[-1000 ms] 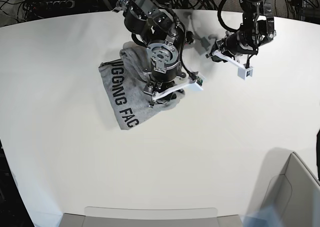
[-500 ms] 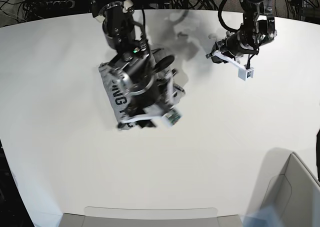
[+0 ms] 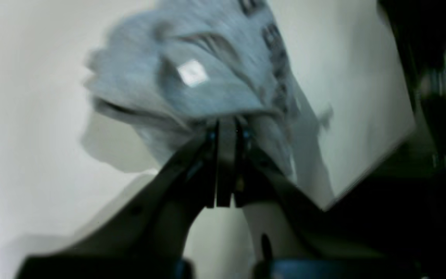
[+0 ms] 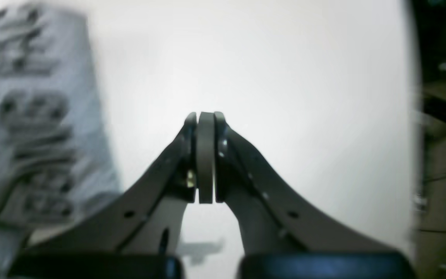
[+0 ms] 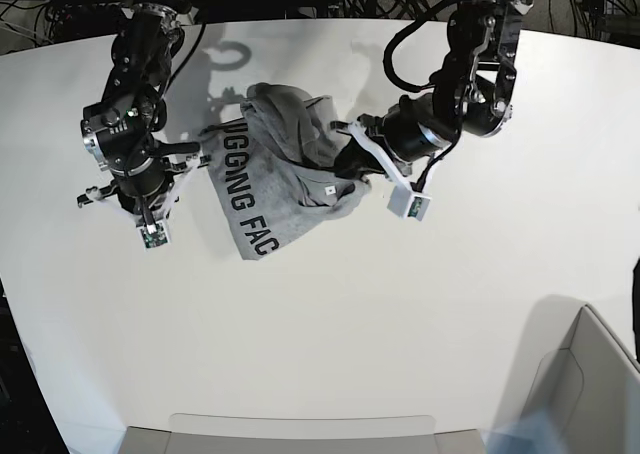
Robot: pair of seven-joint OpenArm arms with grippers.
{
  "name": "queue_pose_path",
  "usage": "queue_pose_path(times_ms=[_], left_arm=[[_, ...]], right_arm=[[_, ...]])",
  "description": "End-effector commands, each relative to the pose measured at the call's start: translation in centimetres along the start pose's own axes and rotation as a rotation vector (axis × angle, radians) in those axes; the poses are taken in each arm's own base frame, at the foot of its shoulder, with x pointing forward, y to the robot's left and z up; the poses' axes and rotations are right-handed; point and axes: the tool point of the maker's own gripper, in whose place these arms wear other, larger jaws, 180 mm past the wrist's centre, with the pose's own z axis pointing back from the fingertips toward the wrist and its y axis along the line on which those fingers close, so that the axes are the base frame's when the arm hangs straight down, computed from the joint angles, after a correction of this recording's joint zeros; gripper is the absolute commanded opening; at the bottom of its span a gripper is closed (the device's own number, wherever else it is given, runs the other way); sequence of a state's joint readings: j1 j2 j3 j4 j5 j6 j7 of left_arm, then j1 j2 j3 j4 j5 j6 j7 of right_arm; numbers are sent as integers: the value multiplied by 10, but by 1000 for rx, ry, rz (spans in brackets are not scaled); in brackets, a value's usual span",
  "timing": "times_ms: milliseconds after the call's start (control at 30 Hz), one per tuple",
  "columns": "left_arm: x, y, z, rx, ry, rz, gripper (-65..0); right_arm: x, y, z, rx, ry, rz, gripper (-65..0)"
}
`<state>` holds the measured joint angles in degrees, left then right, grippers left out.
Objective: Fold the T-shirt properly
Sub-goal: 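Withdraw the right gripper and grasp the bundle's folded edge with the left gripper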
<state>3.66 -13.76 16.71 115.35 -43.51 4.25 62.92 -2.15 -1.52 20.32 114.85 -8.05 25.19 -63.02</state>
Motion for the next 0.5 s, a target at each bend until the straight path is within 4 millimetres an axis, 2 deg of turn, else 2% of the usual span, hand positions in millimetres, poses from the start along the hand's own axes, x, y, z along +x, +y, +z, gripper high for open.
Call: queue_pose_path(times_ms=[0,133,233,333,467], left_arm=[[16,-5,3,-2,-67,22,-575],[28,-3,3,16,-130,76,-551],[19,-13,-2,-7,-99,57,-538],[12,-19,-5,-18,-76,49,-534],[11,-16,-7,-10,-73,56,-531]], right_arm=[[4,-14,4,-22,-31,-11,-612],[-30,-25,0,20,22,-69,-598],[-47,-28,-2,44,51,-101,-598],[-55,-29,-2,45,70,-110,-598],[-56,-28,-2,45,71,-110,-598]])
